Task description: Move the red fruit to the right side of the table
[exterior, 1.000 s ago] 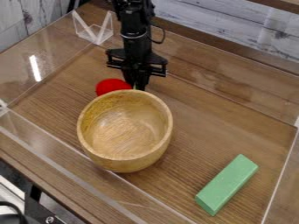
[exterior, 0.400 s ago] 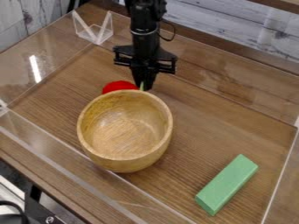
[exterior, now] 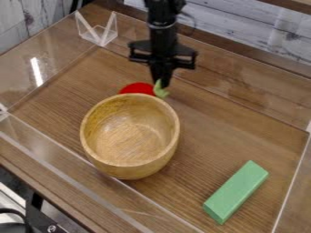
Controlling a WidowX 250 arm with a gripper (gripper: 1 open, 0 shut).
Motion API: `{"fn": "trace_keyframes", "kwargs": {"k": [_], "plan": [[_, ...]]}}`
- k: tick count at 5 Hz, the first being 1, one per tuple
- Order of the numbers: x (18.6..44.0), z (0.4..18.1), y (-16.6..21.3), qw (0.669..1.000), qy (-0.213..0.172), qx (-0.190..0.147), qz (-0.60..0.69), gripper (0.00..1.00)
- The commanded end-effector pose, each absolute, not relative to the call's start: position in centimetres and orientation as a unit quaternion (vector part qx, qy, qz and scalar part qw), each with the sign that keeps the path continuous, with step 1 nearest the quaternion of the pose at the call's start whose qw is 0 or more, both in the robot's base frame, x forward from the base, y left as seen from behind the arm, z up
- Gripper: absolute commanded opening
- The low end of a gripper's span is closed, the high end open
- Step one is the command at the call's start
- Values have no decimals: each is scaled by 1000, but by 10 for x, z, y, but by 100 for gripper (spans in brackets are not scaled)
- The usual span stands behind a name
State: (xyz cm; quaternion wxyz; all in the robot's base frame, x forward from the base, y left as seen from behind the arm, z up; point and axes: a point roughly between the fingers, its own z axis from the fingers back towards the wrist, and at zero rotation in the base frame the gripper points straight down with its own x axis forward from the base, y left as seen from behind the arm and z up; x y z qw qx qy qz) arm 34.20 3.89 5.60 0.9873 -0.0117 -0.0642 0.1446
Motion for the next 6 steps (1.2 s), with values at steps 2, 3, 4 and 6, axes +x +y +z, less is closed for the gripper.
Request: {"fn": "trace_keyframes", "kwargs": {"k": [2, 3, 4, 6], "plan": [[358, 77, -37, 991, -114, -40, 53, 0], [359, 59, -81, 992, -111, -52, -4, 0], [359, 50, -105, 992, -109, -57, -30, 0], [359, 37, -116, 991, -108, -63, -38, 100]]}}
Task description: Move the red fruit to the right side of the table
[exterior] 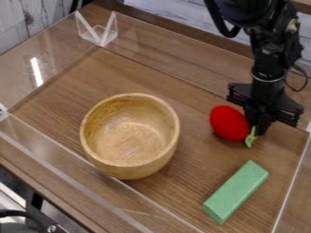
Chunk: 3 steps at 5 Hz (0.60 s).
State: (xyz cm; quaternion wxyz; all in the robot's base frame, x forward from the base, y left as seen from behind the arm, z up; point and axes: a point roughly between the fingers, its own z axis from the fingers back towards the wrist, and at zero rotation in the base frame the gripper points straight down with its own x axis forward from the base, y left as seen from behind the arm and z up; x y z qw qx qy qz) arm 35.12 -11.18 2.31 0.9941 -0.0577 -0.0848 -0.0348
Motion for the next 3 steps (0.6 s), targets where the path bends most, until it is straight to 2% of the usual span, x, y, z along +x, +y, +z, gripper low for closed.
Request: {"fn": "trace_keyframes", "kwargs": {"k": [1, 3], "plan": [[359, 33, -115, 992, -106, -65, -29, 100], [343, 27, -120, 992, -111, -66, 7, 100]]}}
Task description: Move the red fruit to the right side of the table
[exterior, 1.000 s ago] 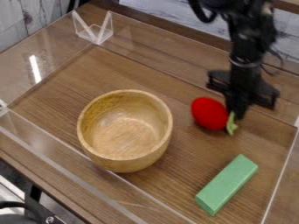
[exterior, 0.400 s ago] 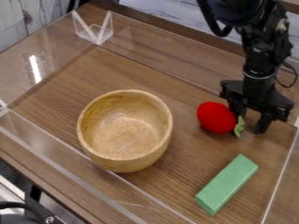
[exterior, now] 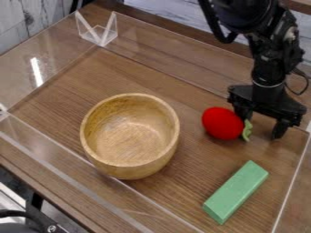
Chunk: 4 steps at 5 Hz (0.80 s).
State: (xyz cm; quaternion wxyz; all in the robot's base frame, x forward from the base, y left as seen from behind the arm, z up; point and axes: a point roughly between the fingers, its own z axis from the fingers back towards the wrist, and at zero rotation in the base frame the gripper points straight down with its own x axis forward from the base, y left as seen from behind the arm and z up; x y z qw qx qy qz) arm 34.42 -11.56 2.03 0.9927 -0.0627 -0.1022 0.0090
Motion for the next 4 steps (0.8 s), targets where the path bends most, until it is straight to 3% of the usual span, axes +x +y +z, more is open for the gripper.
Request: {"fn": "trace_keyframes", "kwargs": {"k": [1, 4], "plan": [[332, 26, -127, 992, -111, -67, 9, 100], [312, 28, -131, 992, -107, -67, 2, 100]]}}
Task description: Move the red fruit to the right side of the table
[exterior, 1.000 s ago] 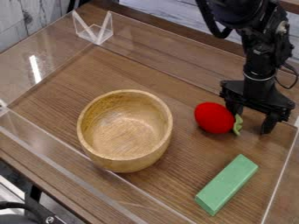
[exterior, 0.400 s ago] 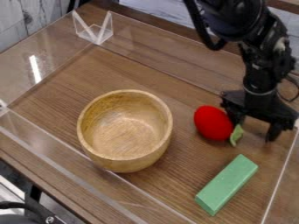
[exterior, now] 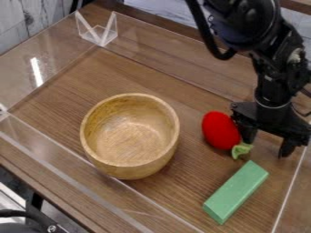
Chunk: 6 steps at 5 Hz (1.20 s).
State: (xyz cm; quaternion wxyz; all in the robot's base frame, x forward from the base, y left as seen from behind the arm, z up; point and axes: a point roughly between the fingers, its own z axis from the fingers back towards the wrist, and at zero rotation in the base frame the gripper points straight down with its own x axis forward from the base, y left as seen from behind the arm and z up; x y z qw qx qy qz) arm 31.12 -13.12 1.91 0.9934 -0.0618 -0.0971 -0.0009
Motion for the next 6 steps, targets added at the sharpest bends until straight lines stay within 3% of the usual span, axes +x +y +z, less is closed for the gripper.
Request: {"fn": "trace_keyframes", "kwargs": {"k": [1, 3, 6], "plan": [[313, 30, -125, 992, -107, -65, -7, 100], [330, 28, -123, 992, -109, -59, 8, 100], [352, 47, -138, 989, -131, -53, 53, 100]]}}
